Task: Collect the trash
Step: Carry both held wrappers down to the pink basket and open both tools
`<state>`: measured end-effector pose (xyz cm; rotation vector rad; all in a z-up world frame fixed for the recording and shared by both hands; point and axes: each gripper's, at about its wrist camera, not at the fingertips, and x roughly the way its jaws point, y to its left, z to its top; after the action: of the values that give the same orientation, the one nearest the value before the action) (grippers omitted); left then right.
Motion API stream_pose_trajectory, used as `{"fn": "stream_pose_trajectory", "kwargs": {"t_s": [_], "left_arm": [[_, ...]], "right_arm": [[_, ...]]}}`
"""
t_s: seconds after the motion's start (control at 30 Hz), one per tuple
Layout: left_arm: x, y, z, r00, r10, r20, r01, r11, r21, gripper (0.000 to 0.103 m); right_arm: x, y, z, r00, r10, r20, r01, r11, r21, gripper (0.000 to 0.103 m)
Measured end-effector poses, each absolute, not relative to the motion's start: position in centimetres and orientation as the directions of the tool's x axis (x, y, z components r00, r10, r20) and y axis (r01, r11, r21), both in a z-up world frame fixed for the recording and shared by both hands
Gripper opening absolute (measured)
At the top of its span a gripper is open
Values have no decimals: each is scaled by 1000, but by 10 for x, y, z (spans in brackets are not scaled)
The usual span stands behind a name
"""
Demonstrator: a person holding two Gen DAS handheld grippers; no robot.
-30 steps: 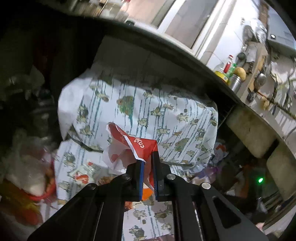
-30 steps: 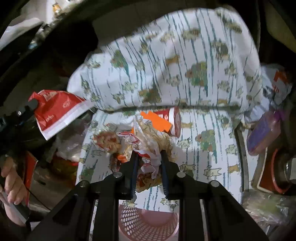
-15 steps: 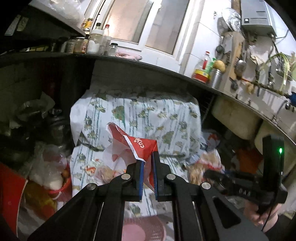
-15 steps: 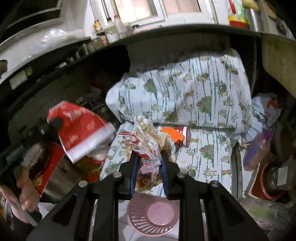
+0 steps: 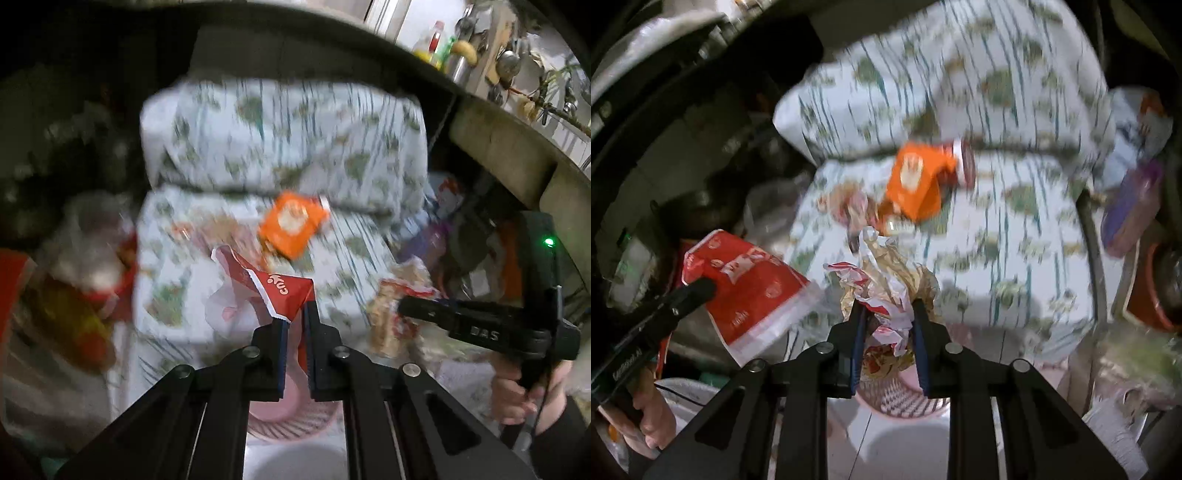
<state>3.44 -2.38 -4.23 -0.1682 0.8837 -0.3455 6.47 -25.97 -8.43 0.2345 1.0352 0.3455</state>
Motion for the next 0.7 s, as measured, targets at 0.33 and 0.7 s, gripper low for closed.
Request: {"fn": "stream_pose_trajectory", "kwargs": {"t_s": [0.33, 0.7], "left_arm": [[68, -43, -130, 297, -387, -873, 150, 922, -358, 9], [82, -42, -156, 272, -359, -893, 142, 933, -332, 28]], "right_arm": [[76, -235, -141, 302, 313, -900, -187, 946, 266, 25], [82, -231, -154, 259, 314, -913, -190, 944, 271, 45]]}}
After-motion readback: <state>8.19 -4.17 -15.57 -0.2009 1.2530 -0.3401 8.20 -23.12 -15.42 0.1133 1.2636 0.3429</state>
